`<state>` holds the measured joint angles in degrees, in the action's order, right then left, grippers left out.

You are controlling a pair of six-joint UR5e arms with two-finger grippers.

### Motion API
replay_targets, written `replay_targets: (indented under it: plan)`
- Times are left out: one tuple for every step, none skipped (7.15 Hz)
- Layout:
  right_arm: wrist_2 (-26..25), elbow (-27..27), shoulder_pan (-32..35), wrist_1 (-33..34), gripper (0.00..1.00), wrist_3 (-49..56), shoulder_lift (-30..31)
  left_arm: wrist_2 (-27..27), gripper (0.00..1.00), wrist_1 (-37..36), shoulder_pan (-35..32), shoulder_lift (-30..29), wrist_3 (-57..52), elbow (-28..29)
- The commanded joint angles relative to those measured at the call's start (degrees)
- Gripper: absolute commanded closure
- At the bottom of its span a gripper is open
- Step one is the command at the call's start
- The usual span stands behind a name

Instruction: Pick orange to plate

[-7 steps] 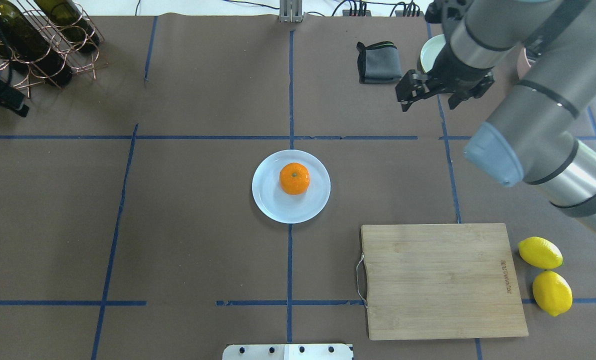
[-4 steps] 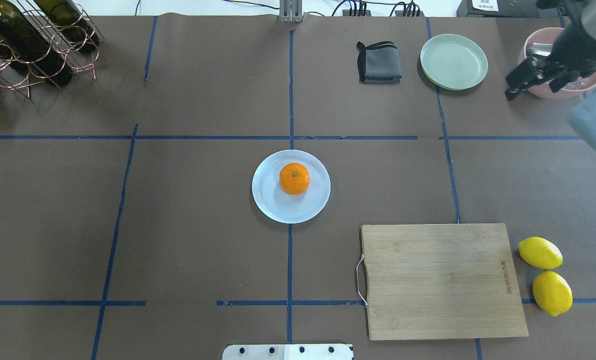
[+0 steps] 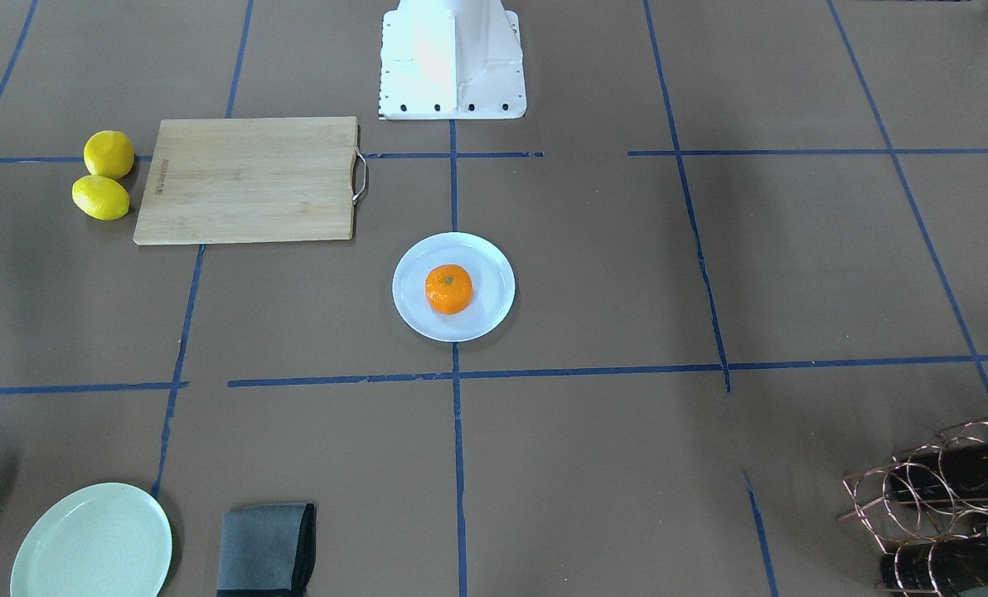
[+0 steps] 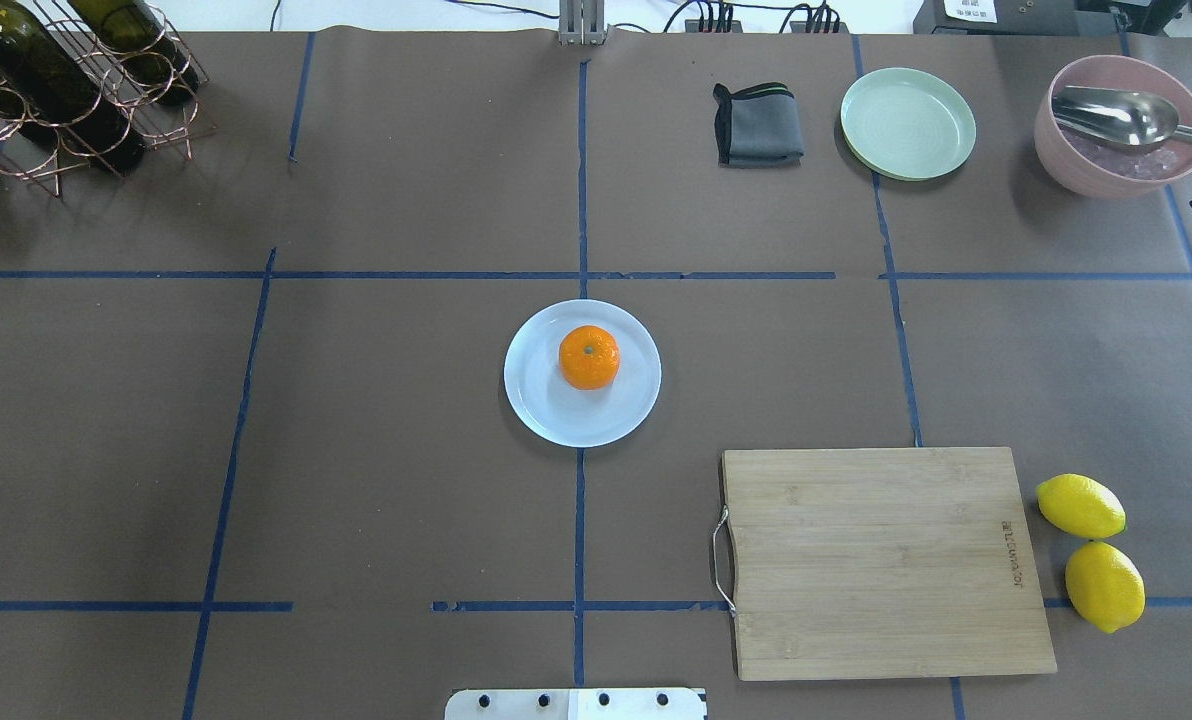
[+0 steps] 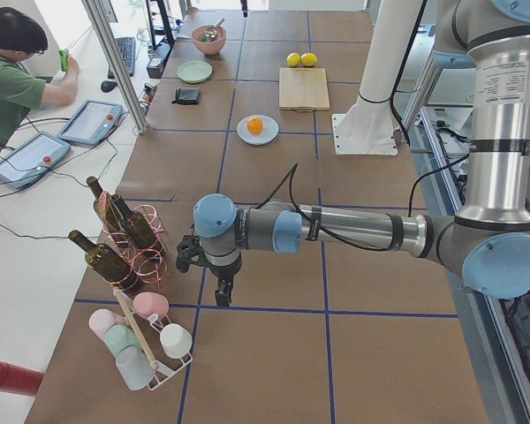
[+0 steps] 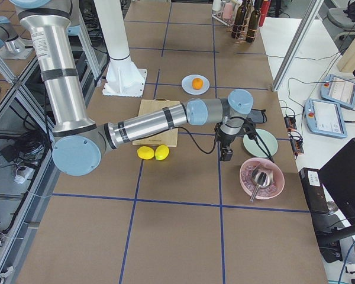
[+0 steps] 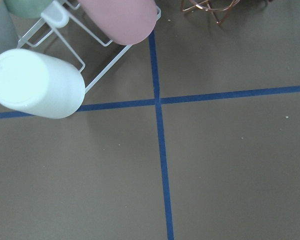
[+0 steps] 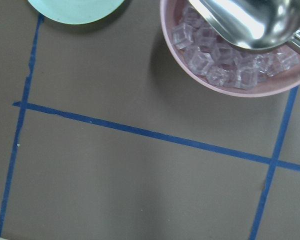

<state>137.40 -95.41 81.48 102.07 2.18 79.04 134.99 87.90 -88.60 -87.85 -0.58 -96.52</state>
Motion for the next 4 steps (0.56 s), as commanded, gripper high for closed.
replay_targets:
  plan:
    - [1.29, 1.89, 3.24, -0.55, 0.00, 2.31, 3.48, 0.89, 0.00, 0.08, -0.17, 1.71, -0.03, -0.07]
    - [1.20, 1.72, 4.12, -0.82, 0.00, 1.78, 3.32, 1.58, 0.00, 0.08, -0.17, 1.80, -0.03, -0.24]
    - [0.94, 1.19, 4.12, -1.86, 0.00, 2.21, 4.01, 1.59, 0.00, 0.08, -0.26, 1.81, -0.03, -0.33]
    - [0.85, 3.71, 5.43, -4.75, 0.00, 2.13, 5.24, 1.59, 0.00, 0.08, -0.26, 2.07, 0.06, -0.33]
